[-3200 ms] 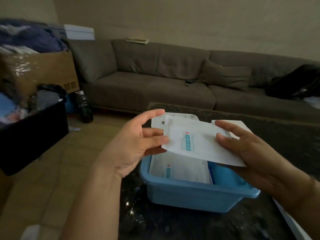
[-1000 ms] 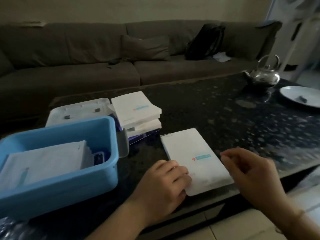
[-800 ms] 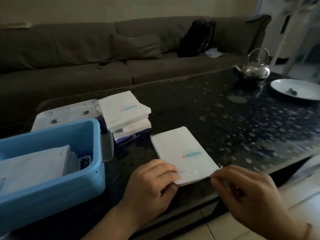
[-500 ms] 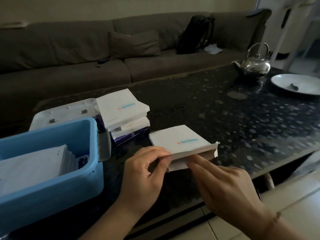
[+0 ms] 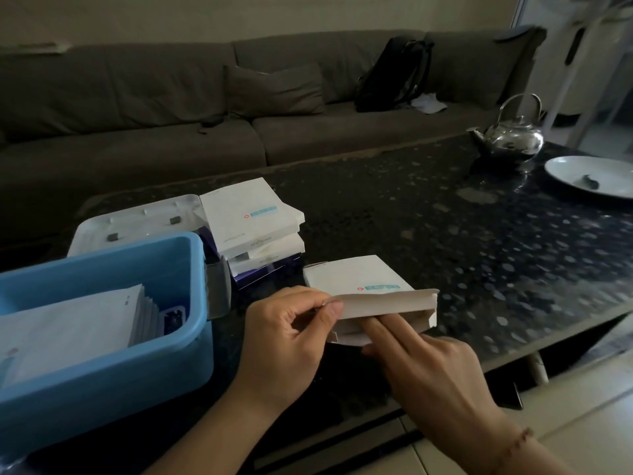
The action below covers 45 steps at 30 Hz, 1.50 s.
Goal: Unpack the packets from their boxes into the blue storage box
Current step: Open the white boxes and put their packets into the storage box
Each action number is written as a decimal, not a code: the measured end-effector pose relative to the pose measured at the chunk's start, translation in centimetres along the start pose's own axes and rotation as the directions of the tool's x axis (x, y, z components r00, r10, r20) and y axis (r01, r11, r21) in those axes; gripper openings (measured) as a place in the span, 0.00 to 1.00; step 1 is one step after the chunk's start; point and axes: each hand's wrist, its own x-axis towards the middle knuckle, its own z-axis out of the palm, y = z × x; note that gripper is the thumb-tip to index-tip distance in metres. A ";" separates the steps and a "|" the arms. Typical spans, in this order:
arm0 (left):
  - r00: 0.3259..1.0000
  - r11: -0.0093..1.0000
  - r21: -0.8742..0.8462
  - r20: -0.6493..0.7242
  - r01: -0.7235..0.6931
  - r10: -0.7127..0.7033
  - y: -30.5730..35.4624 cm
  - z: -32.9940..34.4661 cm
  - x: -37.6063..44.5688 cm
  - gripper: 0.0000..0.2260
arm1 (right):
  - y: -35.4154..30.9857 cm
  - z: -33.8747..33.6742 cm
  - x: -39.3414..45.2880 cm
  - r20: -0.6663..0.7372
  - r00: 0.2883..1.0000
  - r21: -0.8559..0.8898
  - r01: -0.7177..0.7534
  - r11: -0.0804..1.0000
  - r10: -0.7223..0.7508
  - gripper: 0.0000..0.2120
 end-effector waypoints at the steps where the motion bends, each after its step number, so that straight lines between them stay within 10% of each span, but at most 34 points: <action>1: 1.000 1.000 0.007 0.001 0.004 -0.004 0.0 0.1 -0.2 0.12 | 0.0 0.0 -0.4 -0.016 1.000 -0.009 0.025 1.000 -0.025 0.14; 23: 0.998 0.999 0.035 0.058 0.008 -0.010 0.0 -0.6 -0.3 0.11 | 0.2 -2.2 -1.8 -0.118 0.991 0.085 0.076 0.993 -0.066 0.15; 28: 0.966 0.992 0.119 0.260 -0.029 -0.003 -0.2 -1.7 -1.0 0.09 | -0.3 -7.3 -2.5 -0.285 0.956 -0.004 0.073 0.997 -0.071 0.10; 32: 0.772 0.944 0.313 0.623 -0.101 -0.123 0.8 -2.1 -1.7 0.23 | -0.2 -8.5 -0.8 -0.305 0.952 0.026 0.020 0.999 -0.011 0.09; 35: 0.769 0.957 0.150 0.570 0.250 -0.290 3.7 -4.5 -0.4 0.25 | 0.2 -9.8 3.2 -0.126 0.992 0.135 -0.009 0.991 0.026 0.07; 39: 0.672 0.673 -0.299 0.625 0.676 -0.397 7.7 -8.9 1.5 0.20 | -0.8 -12.5 11.0 0.346 0.937 0.450 -0.121 0.885 -0.048 0.08; 45: 0.772 0.656 -0.409 0.324 0.635 -0.546 8.6 -13.3 2.3 0.13 | -4.5 -11.0 16.5 0.138 0.972 0.632 -0.236 0.739 0.192 0.09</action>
